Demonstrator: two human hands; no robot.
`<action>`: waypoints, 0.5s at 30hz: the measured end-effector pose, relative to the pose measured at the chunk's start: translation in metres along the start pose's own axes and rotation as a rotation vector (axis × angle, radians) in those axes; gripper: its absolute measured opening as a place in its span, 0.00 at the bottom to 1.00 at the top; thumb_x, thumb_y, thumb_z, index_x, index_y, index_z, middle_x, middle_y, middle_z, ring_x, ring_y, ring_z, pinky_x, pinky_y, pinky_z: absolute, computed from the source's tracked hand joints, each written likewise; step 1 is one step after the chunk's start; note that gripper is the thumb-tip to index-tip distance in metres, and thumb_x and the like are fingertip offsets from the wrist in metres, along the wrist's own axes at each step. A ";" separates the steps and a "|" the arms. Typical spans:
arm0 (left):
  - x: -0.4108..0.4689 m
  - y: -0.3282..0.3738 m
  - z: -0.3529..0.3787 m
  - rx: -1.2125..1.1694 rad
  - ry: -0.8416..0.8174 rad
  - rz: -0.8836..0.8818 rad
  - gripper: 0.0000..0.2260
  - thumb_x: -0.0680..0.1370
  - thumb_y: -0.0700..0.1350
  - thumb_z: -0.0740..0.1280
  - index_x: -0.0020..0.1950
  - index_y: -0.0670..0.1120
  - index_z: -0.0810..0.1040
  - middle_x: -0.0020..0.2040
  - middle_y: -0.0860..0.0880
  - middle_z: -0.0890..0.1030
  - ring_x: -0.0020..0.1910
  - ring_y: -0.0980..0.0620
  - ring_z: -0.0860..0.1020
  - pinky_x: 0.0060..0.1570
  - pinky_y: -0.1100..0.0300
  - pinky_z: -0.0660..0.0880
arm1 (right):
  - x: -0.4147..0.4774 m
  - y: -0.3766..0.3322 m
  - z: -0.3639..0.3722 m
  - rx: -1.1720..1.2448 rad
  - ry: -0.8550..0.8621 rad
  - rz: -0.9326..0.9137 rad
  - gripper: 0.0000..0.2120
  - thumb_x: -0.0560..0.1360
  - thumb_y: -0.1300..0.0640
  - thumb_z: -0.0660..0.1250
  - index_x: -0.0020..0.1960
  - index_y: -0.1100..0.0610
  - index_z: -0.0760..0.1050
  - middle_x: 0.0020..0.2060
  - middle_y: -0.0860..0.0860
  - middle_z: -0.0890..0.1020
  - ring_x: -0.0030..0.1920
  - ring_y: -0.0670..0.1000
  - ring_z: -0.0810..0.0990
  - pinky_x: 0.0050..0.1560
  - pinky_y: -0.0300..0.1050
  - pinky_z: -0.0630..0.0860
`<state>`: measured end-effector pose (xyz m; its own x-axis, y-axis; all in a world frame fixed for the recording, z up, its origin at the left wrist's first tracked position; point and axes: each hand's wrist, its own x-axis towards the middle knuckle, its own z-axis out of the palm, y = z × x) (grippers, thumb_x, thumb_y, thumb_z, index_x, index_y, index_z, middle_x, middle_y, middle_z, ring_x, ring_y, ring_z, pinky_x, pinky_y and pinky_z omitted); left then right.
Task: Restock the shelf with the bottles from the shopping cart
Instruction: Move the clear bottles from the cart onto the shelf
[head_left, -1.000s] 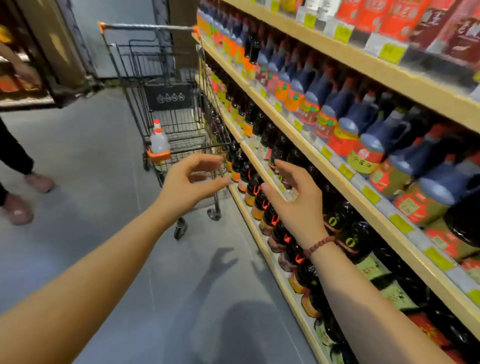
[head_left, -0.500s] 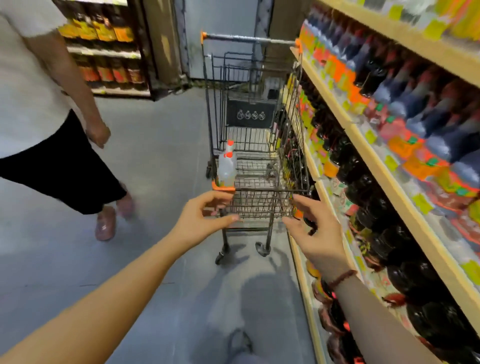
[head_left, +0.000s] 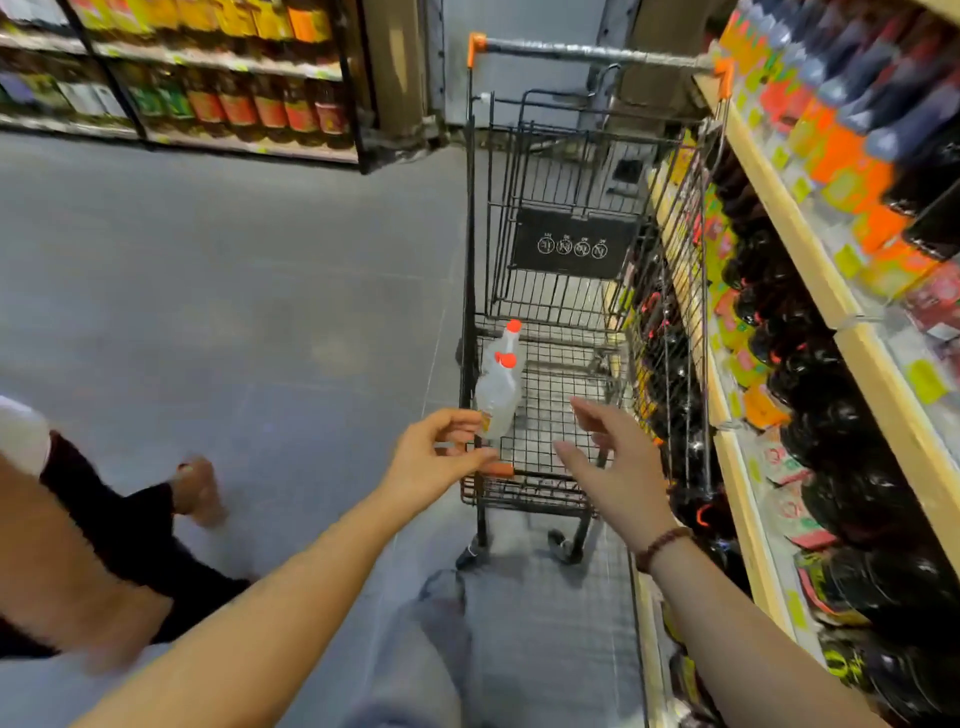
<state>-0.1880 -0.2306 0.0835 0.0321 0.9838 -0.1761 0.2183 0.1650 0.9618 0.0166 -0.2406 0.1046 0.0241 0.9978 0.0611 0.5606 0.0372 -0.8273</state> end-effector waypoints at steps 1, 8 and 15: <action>0.012 -0.001 -0.002 -0.006 -0.013 -0.020 0.16 0.68 0.38 0.76 0.54 0.46 0.79 0.47 0.52 0.81 0.48 0.57 0.78 0.45 0.70 0.77 | 0.013 0.001 0.006 0.005 0.005 0.015 0.21 0.70 0.54 0.72 0.62 0.51 0.73 0.54 0.45 0.77 0.55 0.44 0.75 0.59 0.39 0.71; 0.088 -0.007 -0.010 -0.011 -0.070 -0.072 0.17 0.70 0.37 0.74 0.58 0.42 0.77 0.46 0.54 0.80 0.41 0.68 0.79 0.38 0.73 0.76 | 0.089 0.013 0.049 0.036 -0.011 0.094 0.19 0.70 0.60 0.72 0.60 0.54 0.75 0.52 0.45 0.76 0.51 0.41 0.74 0.55 0.29 0.70; 0.134 -0.023 0.001 -0.090 0.010 -0.176 0.15 0.70 0.35 0.73 0.56 0.42 0.78 0.46 0.49 0.80 0.44 0.54 0.80 0.43 0.69 0.77 | 0.131 0.041 0.071 0.036 -0.076 0.217 0.18 0.71 0.58 0.72 0.60 0.53 0.75 0.49 0.44 0.76 0.50 0.43 0.75 0.46 0.23 0.67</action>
<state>-0.1880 -0.1030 0.0375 -0.0090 0.9398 -0.3416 0.1313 0.3398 0.9313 -0.0160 -0.1048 0.0386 0.0778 0.9838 -0.1614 0.5192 -0.1782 -0.8359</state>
